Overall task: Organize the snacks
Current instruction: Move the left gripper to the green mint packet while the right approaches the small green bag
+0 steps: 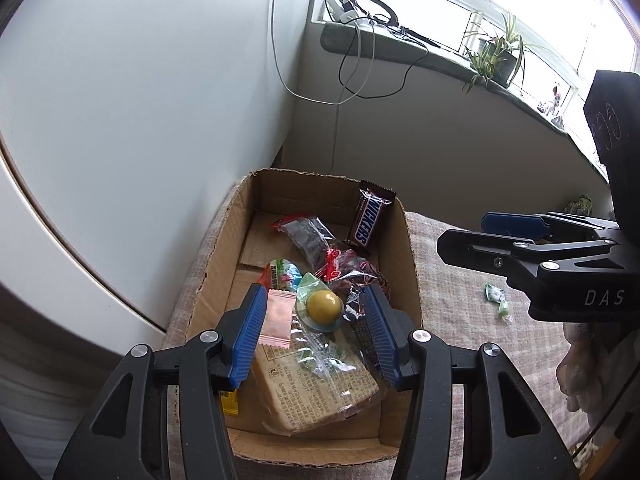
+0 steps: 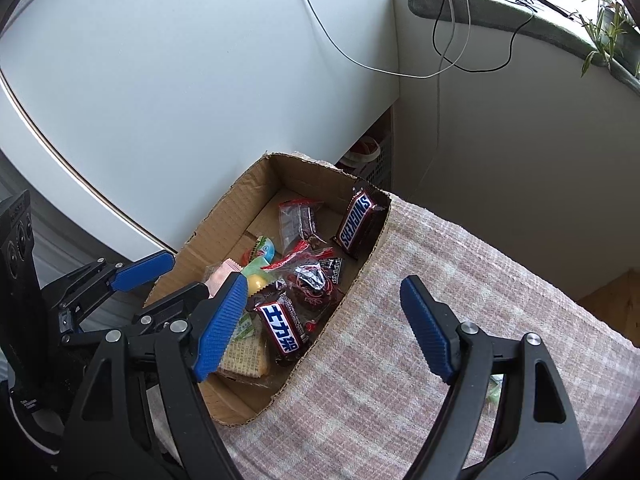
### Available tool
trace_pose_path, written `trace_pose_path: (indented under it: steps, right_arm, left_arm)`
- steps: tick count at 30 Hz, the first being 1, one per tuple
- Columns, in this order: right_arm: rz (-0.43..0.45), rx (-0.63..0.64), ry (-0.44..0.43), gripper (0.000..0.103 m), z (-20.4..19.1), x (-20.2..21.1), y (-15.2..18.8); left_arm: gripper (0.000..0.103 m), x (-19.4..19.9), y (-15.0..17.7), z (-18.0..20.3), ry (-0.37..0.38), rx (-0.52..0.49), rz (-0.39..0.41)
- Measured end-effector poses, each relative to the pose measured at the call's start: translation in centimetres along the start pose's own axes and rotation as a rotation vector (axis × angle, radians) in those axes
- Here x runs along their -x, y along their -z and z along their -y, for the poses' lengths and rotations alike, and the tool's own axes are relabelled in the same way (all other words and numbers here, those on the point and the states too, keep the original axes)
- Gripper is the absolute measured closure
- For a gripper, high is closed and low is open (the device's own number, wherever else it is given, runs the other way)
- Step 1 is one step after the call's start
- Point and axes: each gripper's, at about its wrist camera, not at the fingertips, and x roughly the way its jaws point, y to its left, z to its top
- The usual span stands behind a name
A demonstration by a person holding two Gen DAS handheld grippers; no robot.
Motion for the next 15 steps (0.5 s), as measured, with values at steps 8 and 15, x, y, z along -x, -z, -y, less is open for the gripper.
trace_pose_path:
  steps: [8, 15]
  right_arm:
    - [0.036, -0.074, 0.027, 0.022, 5.0, 3.5, 1.8]
    - [0.046, -0.157, 0.078, 0.022, 11.0, 6.3, 4.3]
  left_arm:
    - [0.053, 0.3, -0.4, 2.3, 0.035, -0.015, 0.012]
    - [0.053, -0.4, -0.6, 5.2, 0.089, -0.034, 0.002]
